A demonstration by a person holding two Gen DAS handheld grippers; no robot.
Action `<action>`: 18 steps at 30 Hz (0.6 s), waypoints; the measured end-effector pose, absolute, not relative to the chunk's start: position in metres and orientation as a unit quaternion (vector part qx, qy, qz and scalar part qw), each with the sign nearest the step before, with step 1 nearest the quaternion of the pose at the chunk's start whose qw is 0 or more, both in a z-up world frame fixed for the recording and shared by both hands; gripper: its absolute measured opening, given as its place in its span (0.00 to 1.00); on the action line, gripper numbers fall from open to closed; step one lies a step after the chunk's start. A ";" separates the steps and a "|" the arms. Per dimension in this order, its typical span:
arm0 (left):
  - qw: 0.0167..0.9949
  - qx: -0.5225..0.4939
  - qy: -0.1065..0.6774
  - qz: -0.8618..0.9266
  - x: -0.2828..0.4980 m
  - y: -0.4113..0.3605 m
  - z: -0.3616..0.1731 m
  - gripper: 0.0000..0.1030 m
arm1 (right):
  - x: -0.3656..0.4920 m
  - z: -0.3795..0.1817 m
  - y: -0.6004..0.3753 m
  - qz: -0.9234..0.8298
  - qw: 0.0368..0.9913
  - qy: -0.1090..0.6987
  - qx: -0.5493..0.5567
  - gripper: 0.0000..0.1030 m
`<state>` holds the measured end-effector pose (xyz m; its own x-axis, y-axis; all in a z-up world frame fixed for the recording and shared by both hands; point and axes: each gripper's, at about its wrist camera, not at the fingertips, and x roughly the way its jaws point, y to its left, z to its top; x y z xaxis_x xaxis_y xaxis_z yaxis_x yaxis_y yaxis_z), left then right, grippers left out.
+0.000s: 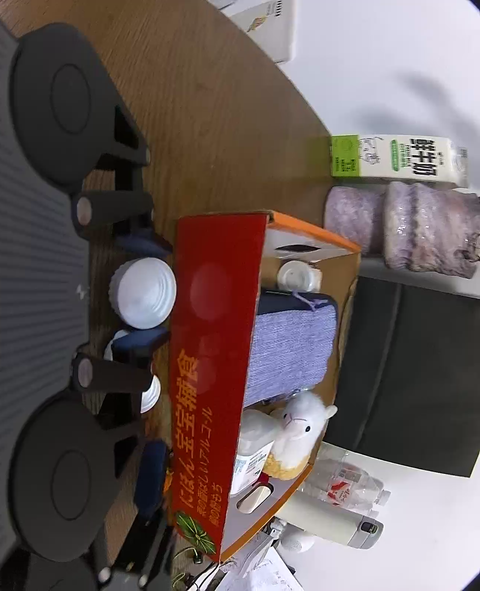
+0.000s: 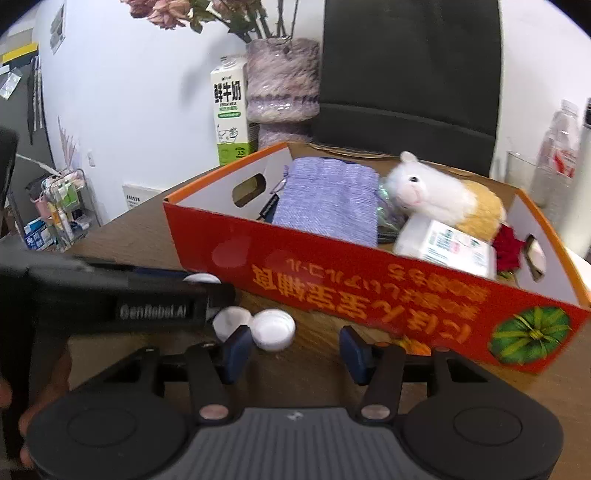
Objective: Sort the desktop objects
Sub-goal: 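Grasp a large white bottle cap with the left tool while the right tool grasps another cap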
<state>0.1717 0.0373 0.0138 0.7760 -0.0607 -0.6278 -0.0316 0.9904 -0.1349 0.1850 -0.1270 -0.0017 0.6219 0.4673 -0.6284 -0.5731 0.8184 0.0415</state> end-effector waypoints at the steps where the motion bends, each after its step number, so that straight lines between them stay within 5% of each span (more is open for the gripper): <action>1: 0.940 -0.068 0.334 -0.010 0.172 0.038 0.014 0.40 | 0.187 -0.003 -0.124 0.289 0.897 0.324 -0.084 0.49; 7: 0.939 -0.079 0.333 -0.009 0.169 0.044 0.014 0.40 | 0.193 -0.008 -0.113 0.278 0.901 0.323 -0.085 0.44; 10: 0.939 -0.082 0.333 -0.005 0.168 0.048 0.014 0.39 | 0.188 -0.008 -0.108 0.280 0.902 0.314 -0.091 0.27; 18: 0.952 -0.054 0.300 0.012 0.131 0.038 0.040 0.39 | 0.165 0.005 -0.136 0.254 0.912 0.316 -0.058 0.26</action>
